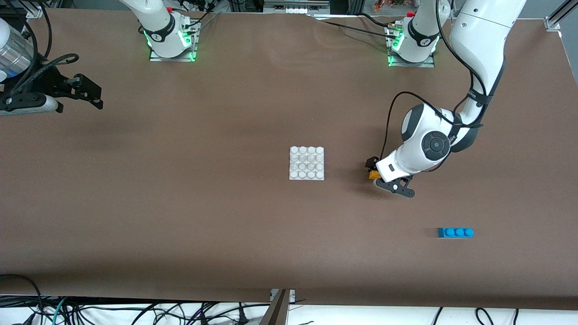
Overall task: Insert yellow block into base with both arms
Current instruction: 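Lower the left gripper and grasp the yellow block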
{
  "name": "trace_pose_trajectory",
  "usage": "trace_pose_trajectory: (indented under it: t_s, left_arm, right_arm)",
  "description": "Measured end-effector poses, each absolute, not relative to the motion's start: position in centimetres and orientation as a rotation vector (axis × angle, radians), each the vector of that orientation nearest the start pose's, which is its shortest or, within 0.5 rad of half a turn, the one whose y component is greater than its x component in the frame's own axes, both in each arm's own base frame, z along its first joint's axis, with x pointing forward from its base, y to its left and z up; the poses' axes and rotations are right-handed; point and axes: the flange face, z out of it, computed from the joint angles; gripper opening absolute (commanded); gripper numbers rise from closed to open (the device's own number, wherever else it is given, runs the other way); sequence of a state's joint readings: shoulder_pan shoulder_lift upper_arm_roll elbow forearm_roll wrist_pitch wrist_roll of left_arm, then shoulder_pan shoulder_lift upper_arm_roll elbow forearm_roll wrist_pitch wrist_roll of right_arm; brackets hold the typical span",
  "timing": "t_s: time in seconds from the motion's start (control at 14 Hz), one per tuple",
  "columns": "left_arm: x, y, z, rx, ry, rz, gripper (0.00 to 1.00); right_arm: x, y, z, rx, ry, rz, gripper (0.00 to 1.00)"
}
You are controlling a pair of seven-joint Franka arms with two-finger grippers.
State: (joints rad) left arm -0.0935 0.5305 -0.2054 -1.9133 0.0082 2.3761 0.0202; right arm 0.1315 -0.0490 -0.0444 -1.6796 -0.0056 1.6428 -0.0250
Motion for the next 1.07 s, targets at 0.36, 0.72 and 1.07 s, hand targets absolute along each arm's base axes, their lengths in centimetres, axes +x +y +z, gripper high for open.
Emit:
trace_pose_trajectory:
  t_s: [0.36,0.72,1.07]
  left_arm:
    - [59.4,-18.1,21.4,-3.171,0.445,0.116,1.0]
    - [58.9,-19.0,20.9,-3.167,0.432,0.133,1.0]
    - [58.8,-19.0,20.6,-3.159,0.432,0.137,0.99]
  right_arm:
    - [54.0,4.5,60.9,-3.14,-0.175,-0.026,0.99]
    - [53.0,4.4,60.7,-3.14,-0.174,0.057,0.99]
    - [52.4,4.2,60.5,-3.14,-0.169,0.123,0.99]
